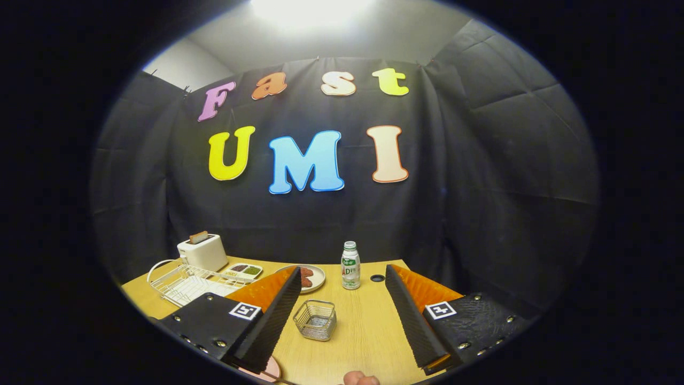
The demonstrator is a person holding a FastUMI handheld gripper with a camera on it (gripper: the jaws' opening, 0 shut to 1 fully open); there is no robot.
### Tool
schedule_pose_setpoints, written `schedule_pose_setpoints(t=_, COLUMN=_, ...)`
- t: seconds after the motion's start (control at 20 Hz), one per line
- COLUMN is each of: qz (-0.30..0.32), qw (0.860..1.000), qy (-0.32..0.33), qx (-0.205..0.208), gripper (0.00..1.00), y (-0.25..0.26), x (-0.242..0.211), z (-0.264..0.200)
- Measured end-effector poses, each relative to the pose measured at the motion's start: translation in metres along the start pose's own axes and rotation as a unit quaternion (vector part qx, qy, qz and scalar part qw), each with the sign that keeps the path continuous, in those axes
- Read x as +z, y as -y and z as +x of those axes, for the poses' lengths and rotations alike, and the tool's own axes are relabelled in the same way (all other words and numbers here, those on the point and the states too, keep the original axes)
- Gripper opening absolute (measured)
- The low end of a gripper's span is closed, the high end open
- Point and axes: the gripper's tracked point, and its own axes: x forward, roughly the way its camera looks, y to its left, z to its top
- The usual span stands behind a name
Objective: Take the plate from the dish rack, then take the spoon from the basket and place it into the plate.
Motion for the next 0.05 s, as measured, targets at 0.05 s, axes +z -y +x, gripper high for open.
schedule_pose_setpoints(t=0.05, qz=0.002, qw=1.000, qy=0.002, qx=0.000, gripper=0.96, y=0.0071, x=-0.0021, z=0.0038)
